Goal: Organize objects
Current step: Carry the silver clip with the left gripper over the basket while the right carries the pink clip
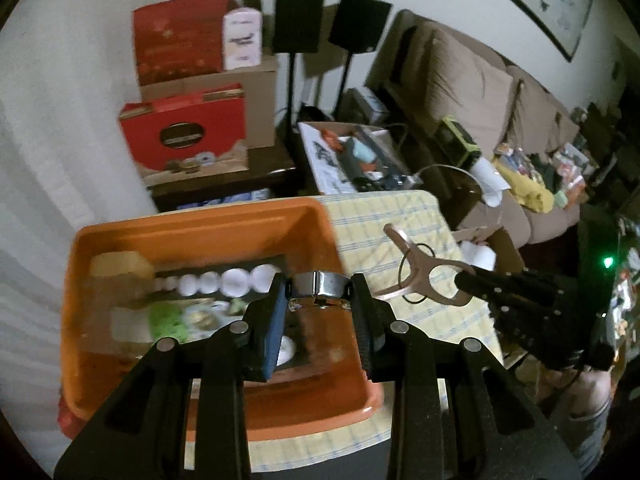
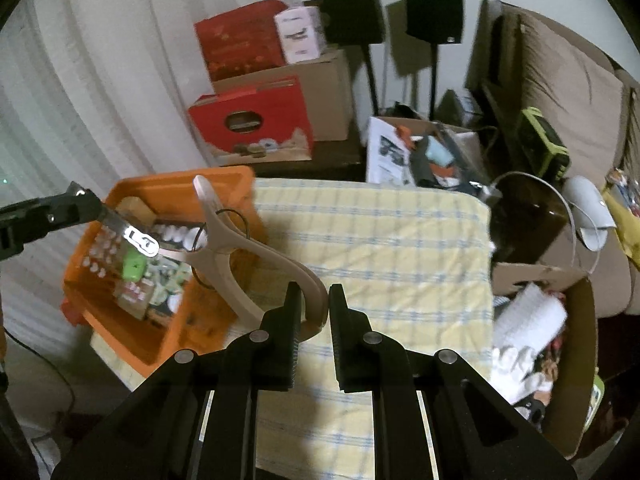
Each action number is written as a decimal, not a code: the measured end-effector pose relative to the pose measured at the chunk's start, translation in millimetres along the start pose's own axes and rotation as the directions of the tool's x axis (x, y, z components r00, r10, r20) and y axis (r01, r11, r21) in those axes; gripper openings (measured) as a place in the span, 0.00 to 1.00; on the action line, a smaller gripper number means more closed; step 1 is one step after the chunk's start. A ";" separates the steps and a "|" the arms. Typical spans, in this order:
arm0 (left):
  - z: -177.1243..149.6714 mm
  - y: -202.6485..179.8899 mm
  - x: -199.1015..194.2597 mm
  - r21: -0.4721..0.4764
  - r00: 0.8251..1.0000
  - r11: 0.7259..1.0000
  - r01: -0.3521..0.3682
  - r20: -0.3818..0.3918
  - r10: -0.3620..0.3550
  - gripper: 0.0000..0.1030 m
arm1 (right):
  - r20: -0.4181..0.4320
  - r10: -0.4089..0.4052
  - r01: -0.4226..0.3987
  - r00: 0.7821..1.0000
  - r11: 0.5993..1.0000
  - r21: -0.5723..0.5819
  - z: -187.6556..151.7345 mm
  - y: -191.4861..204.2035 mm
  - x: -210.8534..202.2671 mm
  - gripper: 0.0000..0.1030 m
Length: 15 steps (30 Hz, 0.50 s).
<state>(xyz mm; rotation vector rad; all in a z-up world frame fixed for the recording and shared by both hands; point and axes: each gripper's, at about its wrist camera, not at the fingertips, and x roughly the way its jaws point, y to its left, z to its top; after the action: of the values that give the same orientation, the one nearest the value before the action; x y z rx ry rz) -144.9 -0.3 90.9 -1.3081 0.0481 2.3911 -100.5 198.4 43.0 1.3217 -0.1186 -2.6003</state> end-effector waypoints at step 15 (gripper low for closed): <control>-41.1 85.4 16.5 -0.102 0.991 0.991 -0.080 -0.117 0.068 0.28 | -0.056 0.013 -0.019 0.998 0.994 -0.107 43.7 89.3 52.9 0.12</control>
<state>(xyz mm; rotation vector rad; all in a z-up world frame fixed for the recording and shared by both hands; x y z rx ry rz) -151.4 -81.9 40.5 -1.5157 0.0012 2.4083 -151.6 98.0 42.5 1.3482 0.0197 -2.5163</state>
